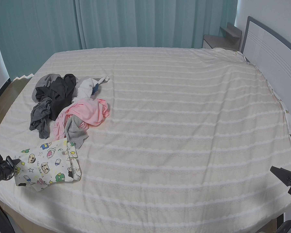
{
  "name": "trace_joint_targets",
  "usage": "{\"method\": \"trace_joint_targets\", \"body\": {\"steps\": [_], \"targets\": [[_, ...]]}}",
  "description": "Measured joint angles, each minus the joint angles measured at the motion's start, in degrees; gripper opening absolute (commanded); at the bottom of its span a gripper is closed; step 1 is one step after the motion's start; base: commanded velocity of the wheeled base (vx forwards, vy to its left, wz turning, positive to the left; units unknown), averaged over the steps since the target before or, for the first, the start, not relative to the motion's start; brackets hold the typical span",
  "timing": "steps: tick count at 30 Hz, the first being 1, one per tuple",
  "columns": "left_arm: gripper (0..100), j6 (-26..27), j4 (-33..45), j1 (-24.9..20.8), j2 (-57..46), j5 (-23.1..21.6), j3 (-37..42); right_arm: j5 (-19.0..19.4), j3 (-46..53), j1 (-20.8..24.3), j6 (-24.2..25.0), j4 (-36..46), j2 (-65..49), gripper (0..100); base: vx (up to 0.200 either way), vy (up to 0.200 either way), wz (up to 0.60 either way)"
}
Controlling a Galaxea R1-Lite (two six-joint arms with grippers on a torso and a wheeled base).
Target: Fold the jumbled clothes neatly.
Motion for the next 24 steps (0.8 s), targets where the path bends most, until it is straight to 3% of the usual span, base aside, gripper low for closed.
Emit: {"method": "trace_joint_targets", "body": {"steps": [9,12,18,24], "targets": [[100,0.93,-5.71,4.25,0.33,-0.11,0.45,0.0,1.84,0.0,-0.33,0.06,-2.43,100,0.0,0.0,0.0],[100,1.37,-6.38,5.24,-0.24,-2.76,0.59,-0.02,2.71,0.0,-1.04,0.09,-3.8,100,0.0,0.0,0.0],[100,-0.68,-6.74,5.71,-5.97,-12.91,1.94,-0.33,3.86,-0.2,-2.85,0.11,-6.95,100,0.0,0.0,0.0],[100,-5.58,-6.72,5.79,-18.1,-26.05,4.89,-0.4,5.95,-2.07,-6.13,0.17,-11.22,100,0.0,0.0,0.0]]}}
